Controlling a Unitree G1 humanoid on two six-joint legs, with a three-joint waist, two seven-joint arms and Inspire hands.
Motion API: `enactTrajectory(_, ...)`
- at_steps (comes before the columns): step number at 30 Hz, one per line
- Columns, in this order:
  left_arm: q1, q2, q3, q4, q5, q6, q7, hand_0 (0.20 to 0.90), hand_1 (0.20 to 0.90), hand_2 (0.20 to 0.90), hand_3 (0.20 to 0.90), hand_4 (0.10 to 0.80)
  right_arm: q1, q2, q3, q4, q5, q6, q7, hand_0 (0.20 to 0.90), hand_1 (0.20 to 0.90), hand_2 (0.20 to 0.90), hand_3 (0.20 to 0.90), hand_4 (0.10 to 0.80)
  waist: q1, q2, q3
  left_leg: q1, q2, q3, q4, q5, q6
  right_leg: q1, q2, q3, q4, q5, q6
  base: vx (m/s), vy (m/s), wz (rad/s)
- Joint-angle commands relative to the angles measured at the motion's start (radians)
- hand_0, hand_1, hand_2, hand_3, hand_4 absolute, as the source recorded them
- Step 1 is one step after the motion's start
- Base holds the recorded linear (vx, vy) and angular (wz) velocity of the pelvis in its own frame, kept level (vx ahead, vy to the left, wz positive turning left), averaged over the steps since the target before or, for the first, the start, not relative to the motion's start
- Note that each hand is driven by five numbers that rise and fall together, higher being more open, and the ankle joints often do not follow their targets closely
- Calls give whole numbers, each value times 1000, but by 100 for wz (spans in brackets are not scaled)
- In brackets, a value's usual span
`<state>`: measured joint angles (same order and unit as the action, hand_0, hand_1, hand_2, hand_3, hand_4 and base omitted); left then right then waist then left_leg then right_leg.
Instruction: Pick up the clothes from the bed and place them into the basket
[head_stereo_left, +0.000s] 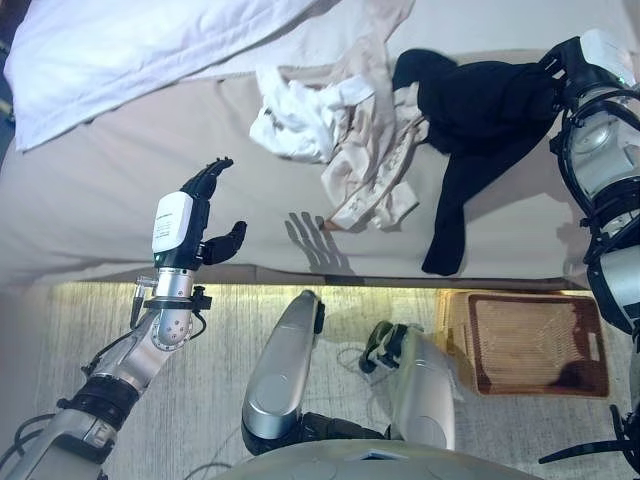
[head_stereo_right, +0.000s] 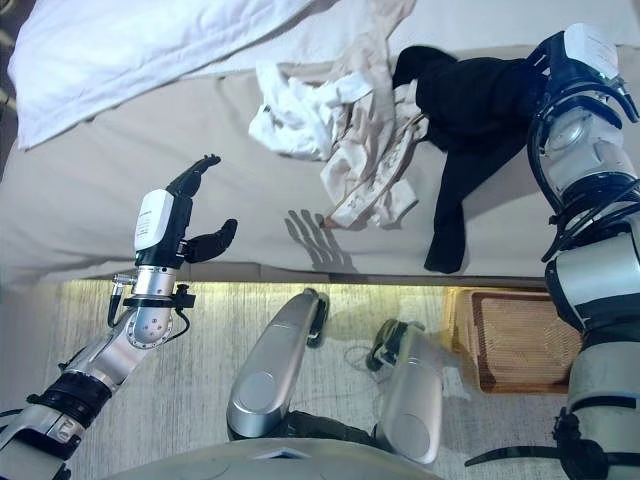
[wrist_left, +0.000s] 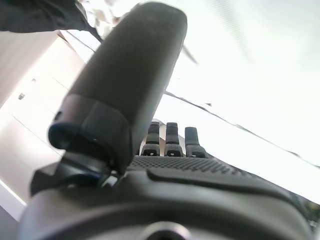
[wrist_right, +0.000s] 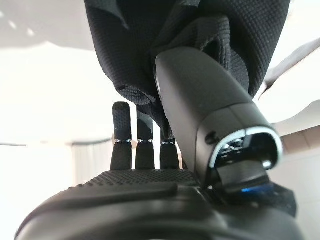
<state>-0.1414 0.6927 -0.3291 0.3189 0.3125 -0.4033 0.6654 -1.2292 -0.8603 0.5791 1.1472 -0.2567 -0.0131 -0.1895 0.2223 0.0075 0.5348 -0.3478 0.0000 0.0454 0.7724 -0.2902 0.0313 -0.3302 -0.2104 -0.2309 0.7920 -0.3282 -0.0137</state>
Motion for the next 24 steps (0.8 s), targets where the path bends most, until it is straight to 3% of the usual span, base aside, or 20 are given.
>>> enactTrajectory(1, 20, -17, 15, -13, -24, -36, 26, 900, 900, 900, 900, 800, 78, -129, -7, -114, 12, -80, -100, 300, 300, 300, 200, 100, -32, -33, -266, 38, 48, 18, -135, 114, -33, 106, 50, -51, -176, 101, -24, 55, -10, -19)
enactTrajectory(7, 17, -21, 18, 30, -28, -36, -9, 900, 900, 900, 900, 800, 152, -205, -80, -222, 75, -139, -147, 300, 300, 300, 200, 100, -74, -58, -321, 168, 47, 54, -300, 122, -44, 234, 79, -26, -379, 155, 4, 41, -2, -16)
enactTrajectory(12, 29, -40, 26, 117, -15, -58, -20, 900, 900, 900, 900, 800, 248, -276, -159, -358, 80, -157, -164, 300, 300, 300, 200, 100, -141, -73, -392, 304, 50, 105, -505, 160, -51, 322, 95, 10, -572, 223, 46, 32, 25, -15)
enactTrajectory(18, 36, -52, 36, 209, 12, -93, -10, 900, 900, 900, 900, 800, 355, -344, -259, -495, 70, -152, -171, 300, 300, 300, 200, 100, -204, -72, -446, 388, 48, 138, -658, 206, -58, 346, 108, 61, -671, 281, 86, -1, 24, -25)
enactTrajectory(24, 24, -68, 56, 285, 39, -127, -1, 900, 900, 900, 900, 800, 484, -394, -406, -612, 77, -124, -168, 300, 300, 300, 200, 100, -265, -74, -469, 430, 50, 166, -717, 212, -57, 347, 122, 119, -705, 304, 102, -11, 11, -29)
